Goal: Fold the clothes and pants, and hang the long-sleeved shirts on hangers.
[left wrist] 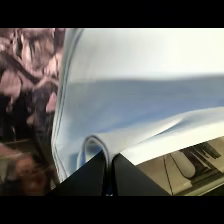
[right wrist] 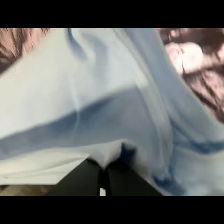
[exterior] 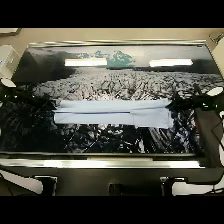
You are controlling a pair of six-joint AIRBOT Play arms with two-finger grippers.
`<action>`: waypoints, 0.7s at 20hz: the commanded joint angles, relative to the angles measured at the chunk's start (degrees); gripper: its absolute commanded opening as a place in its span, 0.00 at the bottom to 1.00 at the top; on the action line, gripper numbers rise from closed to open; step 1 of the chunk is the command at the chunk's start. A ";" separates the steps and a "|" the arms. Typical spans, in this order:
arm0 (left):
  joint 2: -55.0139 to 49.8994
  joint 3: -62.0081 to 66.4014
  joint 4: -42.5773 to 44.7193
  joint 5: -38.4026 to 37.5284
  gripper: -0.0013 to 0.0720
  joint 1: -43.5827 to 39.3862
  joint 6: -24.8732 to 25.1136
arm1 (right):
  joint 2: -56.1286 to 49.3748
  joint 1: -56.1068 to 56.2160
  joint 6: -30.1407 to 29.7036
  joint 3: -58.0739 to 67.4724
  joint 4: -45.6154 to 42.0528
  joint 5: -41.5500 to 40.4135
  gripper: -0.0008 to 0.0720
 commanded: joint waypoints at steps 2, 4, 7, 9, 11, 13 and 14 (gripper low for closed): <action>-6.80 7.19 -0.28 0.50 0.05 -1.49 -2.45 | -5.25 0.02 -0.09 1.68 3.67 -4.59 0.07; -8.41 7.28 -0.61 0.50 0.05 -1.97 -2.43 | -6.78 0.02 -0.11 1.68 3.69 -4.72 0.07; -9.64 7.26 -0.61 0.42 0.05 -2.62 -2.43 | -7.58 0.02 -0.11 1.68 5.25 -5.53 0.07; -9.64 7.30 -0.61 0.50 0.05 -2.58 -2.40 | -7.56 0.02 -0.13 1.68 7.19 -5.64 0.07; -9.42 8.15 -0.61 -1.53 0.40 -2.25 -2.01 | -7.39 -0.04 -0.17 2.05 10.16 -4.15 0.28; -9.38 10.88 -0.57 -6.38 0.68 -1.27 -0.87 | -7.39 -0.48 -1.99 5.75 8.37 1.05 0.69; -9.22 12.44 -0.57 -8.52 0.79 -0.50 -0.90 | -7.39 -1.57 -2.14 7.96 6.51 3.50 0.85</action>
